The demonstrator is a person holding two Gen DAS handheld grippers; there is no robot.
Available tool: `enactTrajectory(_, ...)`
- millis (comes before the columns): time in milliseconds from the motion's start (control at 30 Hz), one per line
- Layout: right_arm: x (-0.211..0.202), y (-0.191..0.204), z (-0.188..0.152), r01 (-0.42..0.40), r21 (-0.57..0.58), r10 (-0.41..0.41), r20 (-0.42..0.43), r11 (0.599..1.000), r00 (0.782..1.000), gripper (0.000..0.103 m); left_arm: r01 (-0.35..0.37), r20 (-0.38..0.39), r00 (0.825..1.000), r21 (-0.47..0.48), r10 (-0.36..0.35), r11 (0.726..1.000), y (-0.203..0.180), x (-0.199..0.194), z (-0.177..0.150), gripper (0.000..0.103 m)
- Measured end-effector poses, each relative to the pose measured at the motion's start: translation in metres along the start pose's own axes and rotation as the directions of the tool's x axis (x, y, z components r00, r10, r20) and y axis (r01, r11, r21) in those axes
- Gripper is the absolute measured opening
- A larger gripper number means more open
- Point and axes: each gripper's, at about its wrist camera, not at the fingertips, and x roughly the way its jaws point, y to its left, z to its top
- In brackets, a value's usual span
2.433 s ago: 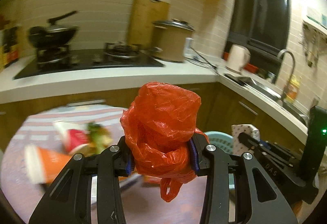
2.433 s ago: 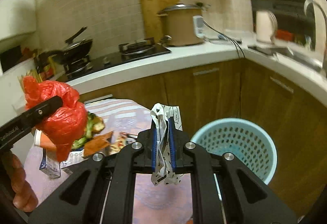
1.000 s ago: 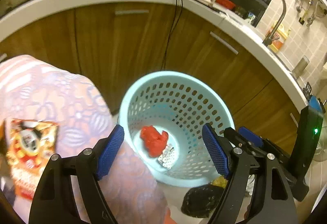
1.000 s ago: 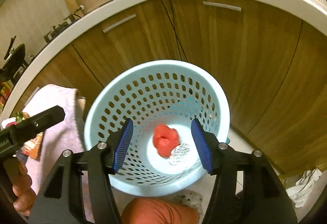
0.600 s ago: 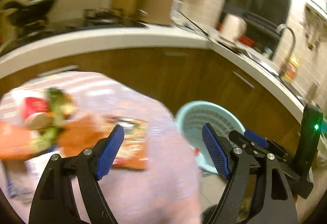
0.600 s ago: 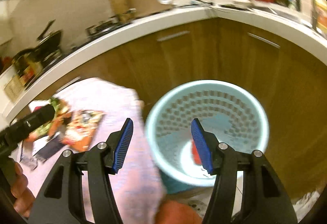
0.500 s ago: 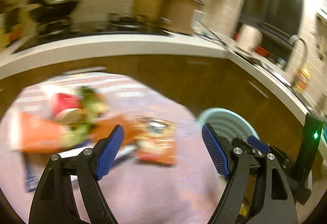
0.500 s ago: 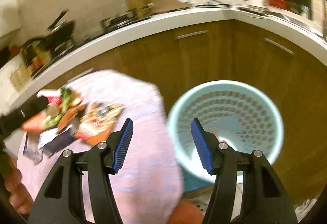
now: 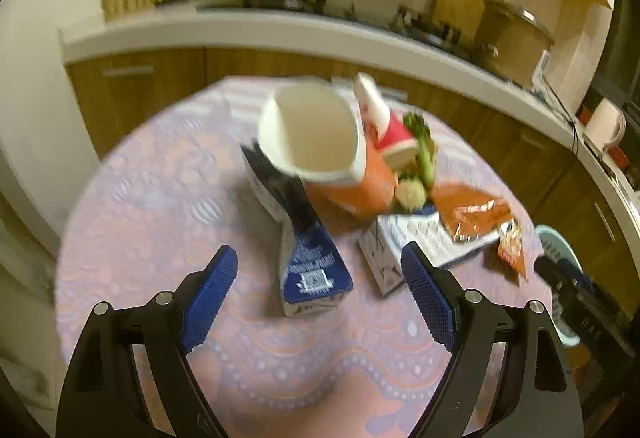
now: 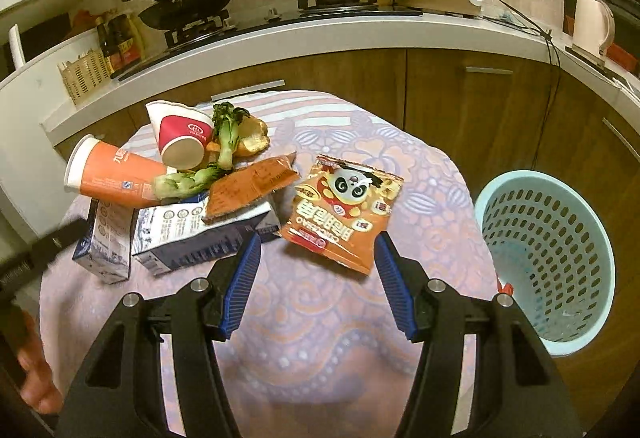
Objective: Collect trash
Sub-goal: 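Grasp the blue milk carton with the left tool while the right tool grasps the orange snack wrapper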
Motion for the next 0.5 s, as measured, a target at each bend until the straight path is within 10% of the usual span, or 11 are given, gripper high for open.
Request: enactTrajectory(500, 0.026, -0.002, 0.029, -0.024, 0.023, 0.026, -0.055, 0.999, 0.998, 0.055, -0.033, -0.068, 0.997, -0.01, 0.032, 0.999, 0.016, 0.039, 0.007, 0.054)
